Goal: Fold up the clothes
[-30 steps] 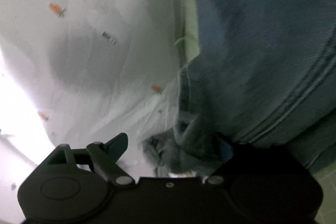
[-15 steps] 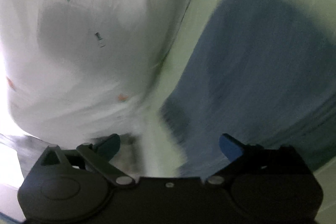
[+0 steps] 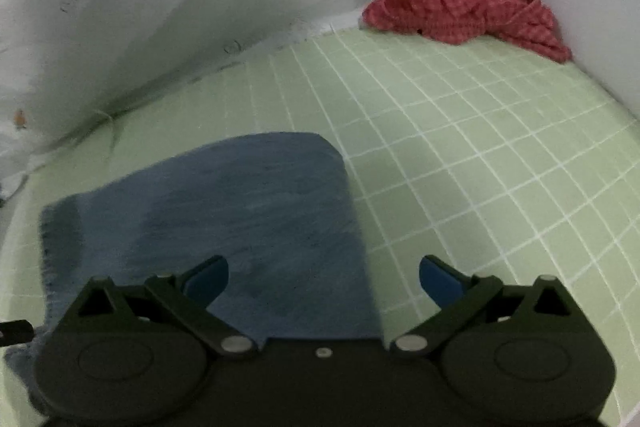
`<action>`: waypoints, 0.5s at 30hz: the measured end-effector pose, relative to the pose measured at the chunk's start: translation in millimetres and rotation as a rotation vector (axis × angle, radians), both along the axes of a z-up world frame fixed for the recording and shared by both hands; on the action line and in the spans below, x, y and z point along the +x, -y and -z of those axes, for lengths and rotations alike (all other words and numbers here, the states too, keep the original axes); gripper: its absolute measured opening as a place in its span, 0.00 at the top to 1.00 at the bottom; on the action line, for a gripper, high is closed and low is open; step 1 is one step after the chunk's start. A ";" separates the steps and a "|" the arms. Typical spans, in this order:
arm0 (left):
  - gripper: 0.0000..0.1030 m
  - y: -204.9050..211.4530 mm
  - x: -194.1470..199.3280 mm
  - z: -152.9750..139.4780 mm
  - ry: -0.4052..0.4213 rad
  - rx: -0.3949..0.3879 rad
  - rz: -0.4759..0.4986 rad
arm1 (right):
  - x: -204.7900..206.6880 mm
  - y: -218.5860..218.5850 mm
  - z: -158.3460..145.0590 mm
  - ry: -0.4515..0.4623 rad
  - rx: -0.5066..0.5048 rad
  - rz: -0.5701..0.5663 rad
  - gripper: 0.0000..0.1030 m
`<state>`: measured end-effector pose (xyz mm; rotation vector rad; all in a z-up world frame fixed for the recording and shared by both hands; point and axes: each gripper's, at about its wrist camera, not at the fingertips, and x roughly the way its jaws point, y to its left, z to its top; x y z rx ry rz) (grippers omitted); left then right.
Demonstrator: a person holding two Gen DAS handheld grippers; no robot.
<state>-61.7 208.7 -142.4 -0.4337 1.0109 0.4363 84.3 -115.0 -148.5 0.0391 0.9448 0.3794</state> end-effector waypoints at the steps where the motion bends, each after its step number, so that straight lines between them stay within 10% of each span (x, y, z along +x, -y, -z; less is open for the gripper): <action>1: 0.00 -3.2 7.5 4.5 -0.011 0.001 0.007 | 5.4 -1.4 2.5 -0.012 0.008 -0.002 0.00; 15: 0.09 -13.5 58.9 34.8 0.009 -0.107 0.120 | 61.0 -7.4 30.4 -0.190 0.167 -0.002 0.00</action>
